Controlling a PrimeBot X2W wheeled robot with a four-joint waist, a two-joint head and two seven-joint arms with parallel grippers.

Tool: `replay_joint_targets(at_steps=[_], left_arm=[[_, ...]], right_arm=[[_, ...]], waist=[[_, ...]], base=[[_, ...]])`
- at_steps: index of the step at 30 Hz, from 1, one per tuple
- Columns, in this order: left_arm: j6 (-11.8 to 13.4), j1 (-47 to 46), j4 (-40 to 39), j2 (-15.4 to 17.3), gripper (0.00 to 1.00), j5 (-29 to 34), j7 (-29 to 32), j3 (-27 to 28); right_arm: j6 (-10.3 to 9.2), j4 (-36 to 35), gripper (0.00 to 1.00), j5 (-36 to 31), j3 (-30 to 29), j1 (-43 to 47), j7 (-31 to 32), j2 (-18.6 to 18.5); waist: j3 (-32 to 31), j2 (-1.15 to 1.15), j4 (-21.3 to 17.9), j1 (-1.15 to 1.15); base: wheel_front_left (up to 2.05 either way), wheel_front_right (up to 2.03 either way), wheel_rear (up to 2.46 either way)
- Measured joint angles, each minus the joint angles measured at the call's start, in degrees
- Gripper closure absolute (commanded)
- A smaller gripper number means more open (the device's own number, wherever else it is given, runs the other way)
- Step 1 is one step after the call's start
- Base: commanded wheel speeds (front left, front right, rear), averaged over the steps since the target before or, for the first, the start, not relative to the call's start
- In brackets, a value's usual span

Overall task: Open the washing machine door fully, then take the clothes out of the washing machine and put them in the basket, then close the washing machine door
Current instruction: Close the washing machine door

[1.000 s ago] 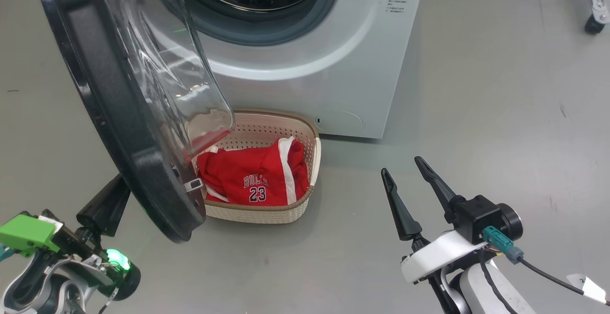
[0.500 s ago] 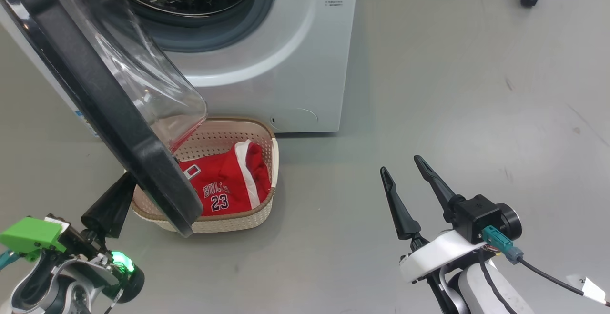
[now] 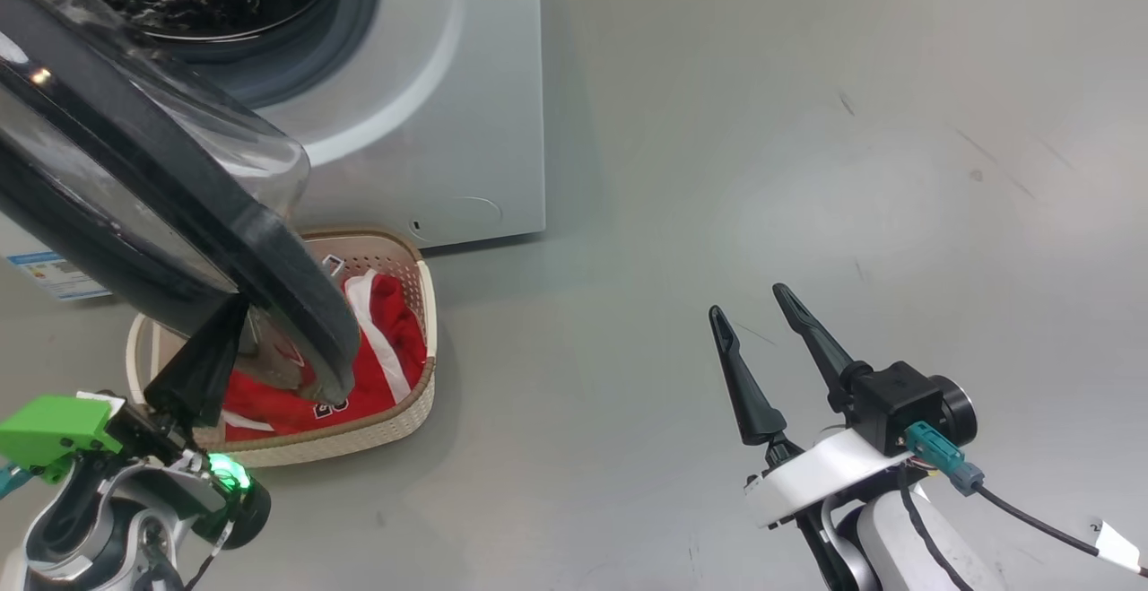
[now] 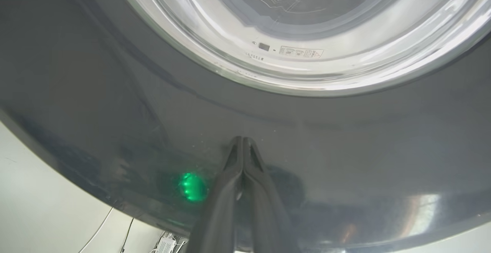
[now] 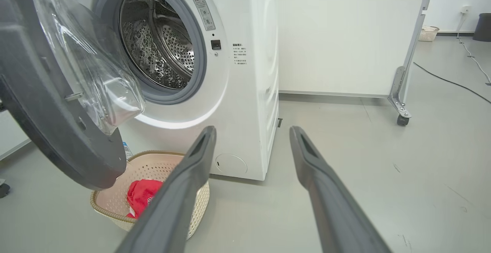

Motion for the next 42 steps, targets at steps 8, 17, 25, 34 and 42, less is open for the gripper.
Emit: replay_joint_targets(at_steps=[8,17,25,34,42], left_arm=[[0.0,-2.5,1.0,-0.6,1.00,0.0,-3.5,1.4],[0.3,-5.4,2.0,-0.8,1.00,0.0,-7.5,3.7],[0.3,-8.8,2.2,-0.9,1.00,0.3,-9.8,4.2],[0.3,-13.4,3.1,-0.9,1.00,0.8,-11.0,3.2],[0.2,-14.3,5.5,-1.1,1.00,1.2,-10.9,1.8]], right_arm=[[-0.13,-0.7,0.00,0.8,0.7,-0.1,0.0,0.0],[-1.09,-1.8,0.00,1.7,1.7,-0.7,0.0,0.0],[-2.08,-2.7,0.00,2.1,1.6,-0.8,0.0,0.0],[-2.67,-3.6,0.00,2.5,1.4,-0.9,0.0,0.1],[-3.54,-3.8,0.00,2.6,0.4,-0.9,0.0,0.2]], waist=[[1.8,0.00,-4.2,0.00],[3.9,0.00,-8.6,0.00],[5.5,0.00,-11.7,0.00],[7.5,0.00,-13.3,0.00],[7.6,0.00,-13.0,0.00]], base=[[0.00,0.00,0.00],[0.00,0.00,0.00],[0.00,0.00,0.00],[0.00,0.00,0.00],[0.00,0.00,0.00]])
